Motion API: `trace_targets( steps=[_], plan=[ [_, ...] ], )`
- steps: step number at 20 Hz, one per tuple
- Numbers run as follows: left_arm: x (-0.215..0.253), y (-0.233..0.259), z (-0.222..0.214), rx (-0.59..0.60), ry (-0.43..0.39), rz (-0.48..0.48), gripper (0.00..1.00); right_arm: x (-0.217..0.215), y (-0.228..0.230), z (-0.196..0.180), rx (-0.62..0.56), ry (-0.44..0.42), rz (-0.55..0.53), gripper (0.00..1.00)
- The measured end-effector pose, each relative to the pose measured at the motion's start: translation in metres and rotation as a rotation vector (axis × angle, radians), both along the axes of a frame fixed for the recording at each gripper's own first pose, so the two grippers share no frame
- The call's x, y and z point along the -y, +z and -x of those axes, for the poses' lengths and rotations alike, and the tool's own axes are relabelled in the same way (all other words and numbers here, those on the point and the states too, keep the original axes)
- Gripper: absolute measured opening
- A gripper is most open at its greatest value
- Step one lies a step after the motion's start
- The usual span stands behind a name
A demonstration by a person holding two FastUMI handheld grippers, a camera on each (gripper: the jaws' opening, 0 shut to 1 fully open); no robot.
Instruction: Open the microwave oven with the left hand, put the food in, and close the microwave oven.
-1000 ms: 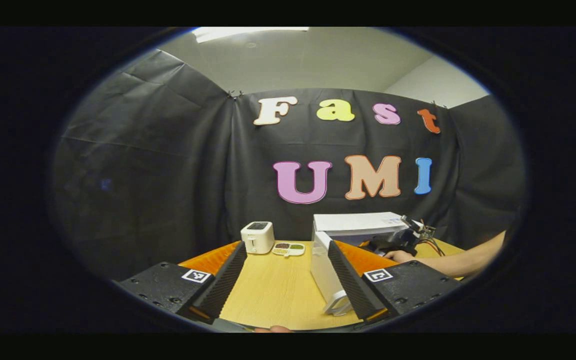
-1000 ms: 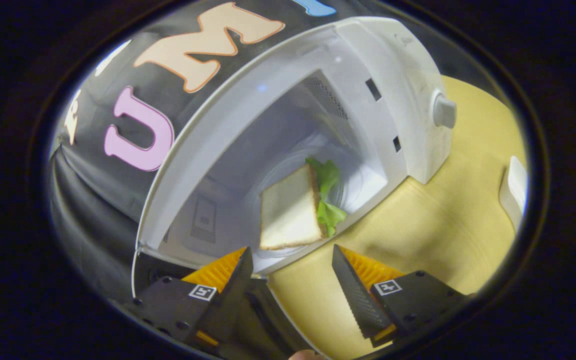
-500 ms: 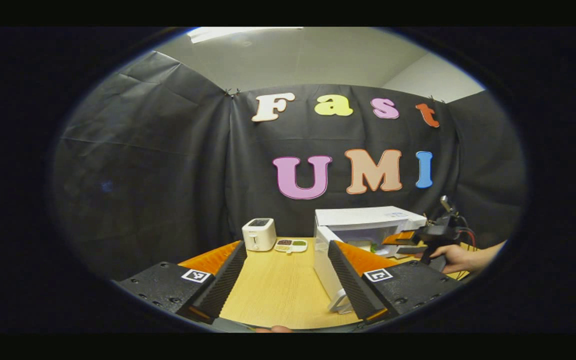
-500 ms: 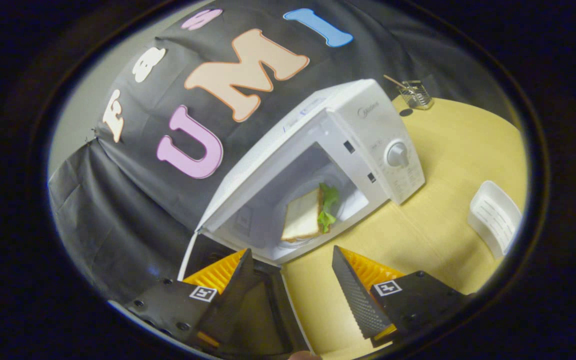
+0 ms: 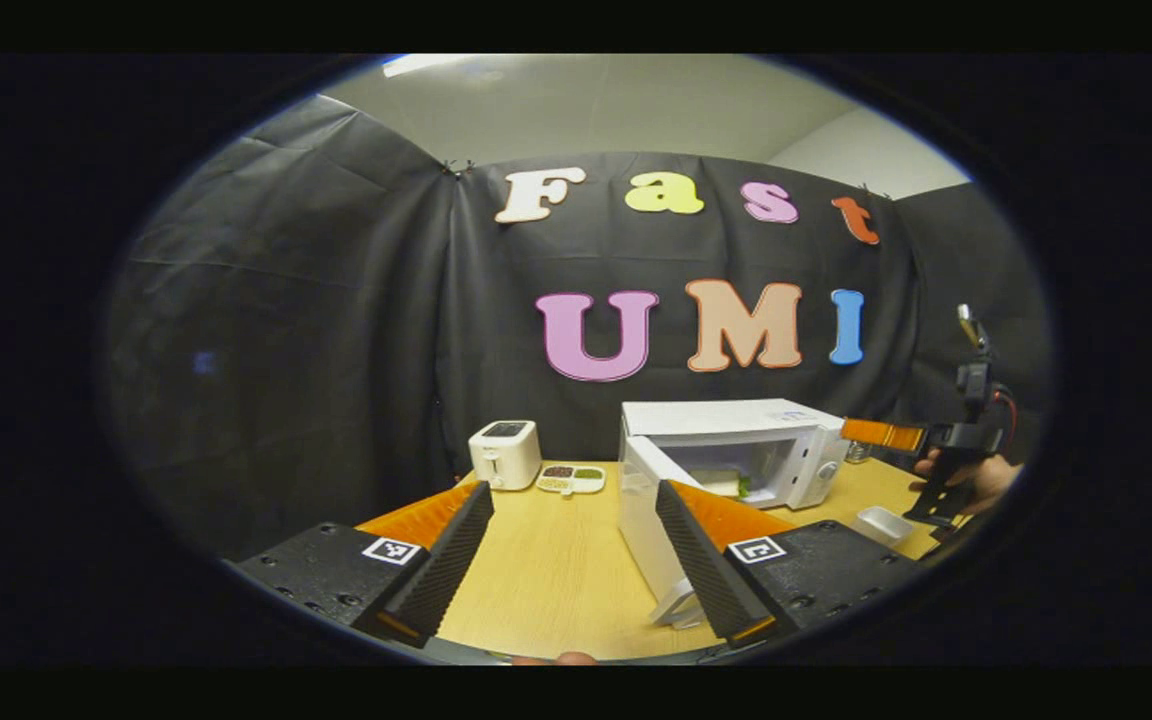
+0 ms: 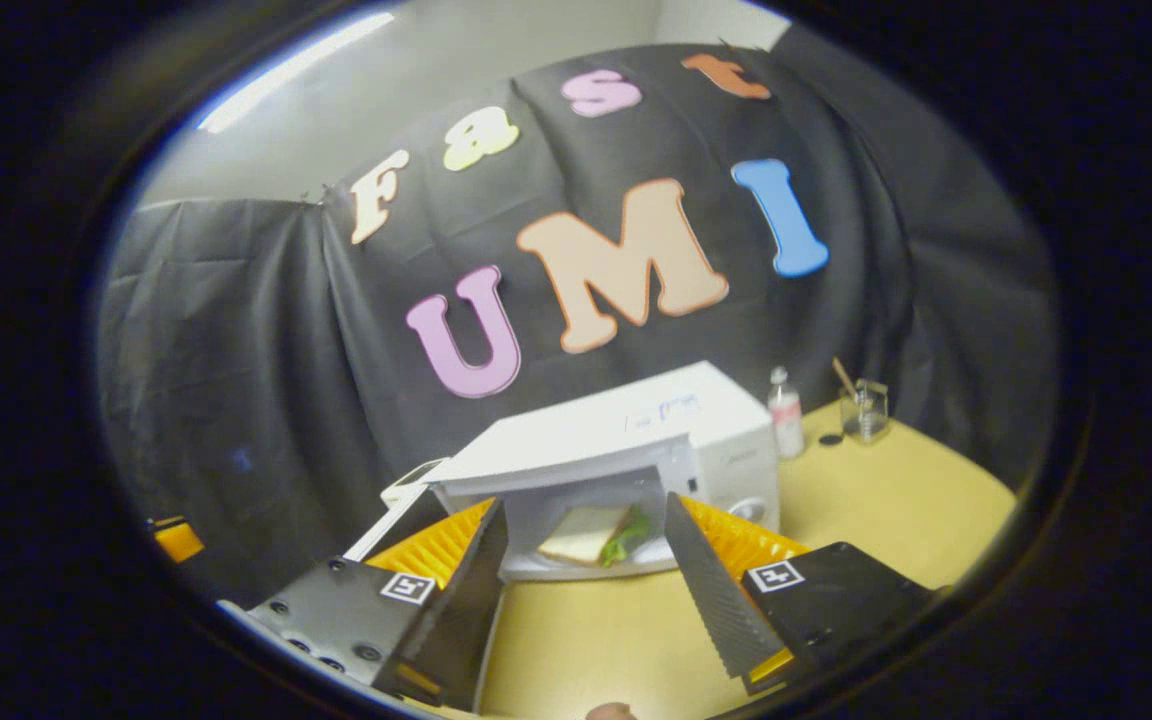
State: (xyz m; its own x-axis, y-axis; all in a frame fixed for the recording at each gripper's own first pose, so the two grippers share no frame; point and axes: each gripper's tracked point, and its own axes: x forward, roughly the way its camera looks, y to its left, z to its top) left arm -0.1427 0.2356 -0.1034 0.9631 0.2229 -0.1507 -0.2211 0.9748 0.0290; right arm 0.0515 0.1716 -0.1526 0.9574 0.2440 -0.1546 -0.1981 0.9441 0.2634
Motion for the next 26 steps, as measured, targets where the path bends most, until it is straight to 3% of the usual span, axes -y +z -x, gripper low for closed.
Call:
trace_targets(
  steps=[1, 3, 4, 5, 6, 7, 8, 9, 10, 11, 12, 15, 16, 23, 24, 26],
  plan=[
    [0.0, -0.003, -0.004, -0.005, -0.007, -0.008, 0.96, 0.006, 0.014, -0.001, 0.054, -0.002, 0.059, 0.97],
    [0.002, -0.014, -0.01, -0.022, -0.022, -0.015, 0.96, 0.013, 0.044, 0.005, 0.148, -0.001, 0.162, 0.97],
    [0.003, -0.019, -0.014, -0.028, -0.034, -0.012, 0.96, 0.013, 0.057, 0.007, 0.185, 0.0, 0.196, 0.86],
    [0.007, -0.027, -0.016, -0.043, -0.053, -0.002, 0.94, 0.013, 0.067, 0.011, 0.207, -0.008, 0.223, 0.86],
    [0.009, -0.034, -0.018, -0.057, -0.064, 0.007, 0.96, 0.014, 0.075, 0.012, 0.225, -0.014, 0.237, 0.97],
    [0.006, -0.04, -0.019, -0.069, -0.06, 0.008, 0.82, 0.015, 0.085, 0.013, 0.235, -0.021, 0.238, 0.87],
    [0.008, -0.046, -0.02, -0.084, -0.07, 0.011, 0.68, 0.015, 0.093, 0.015, 0.248, -0.024, 0.231, 0.87],
    [0.007, -0.053, -0.021, -0.098, -0.069, 0.009, 0.46, 0.017, 0.099, 0.015, 0.256, -0.035, 0.227, 0.87],
    [0.007, -0.06, -0.022, -0.114, -0.071, 0.005, 0.42, 0.021, 0.103, 0.016, 0.257, -0.038, 0.229, 0.87],
    [0.006, -0.068, -0.022, -0.128, -0.076, -0.003, 0.36, 0.024, 0.107, 0.016, 0.263, -0.039, 0.235, 0.97],
    [0.003, -0.076, -0.022, -0.14, -0.067, -0.014, 0.33, 0.028, 0.112, 0.017, 0.274, -0.047, 0.241, 0.87],
    [0.01, -0.115, -0.018, -0.233, -0.085, -0.011, 0.0, 0.038, 0.128, 0.02, 0.295, -0.075, 0.239, 0.87],
    [0.013, -0.124, -0.015, -0.249, -0.097, -0.008, 0.01, 0.039, 0.131, 0.021, 0.301, -0.073, 0.239, 0.97],
    [0.038, -0.167, -0.009, -0.35, -0.16, 0.005, 0.02, 0.064, 0.154, 0.018, 0.33, -0.129, 0.285, 0.97],
    [0.043, -0.172, -0.008, -0.362, -0.166, 0.007, 0.02, 0.067, 0.156, 0.019, 0.331, -0.134, 0.285, 0.87],
    [0.048, -0.18, -0.007, -0.382, -0.178, 0.018, 0.02, 0.068, 0.155, 0.019, 0.322, -0.134, 0.281, 0.87]
  ],
)
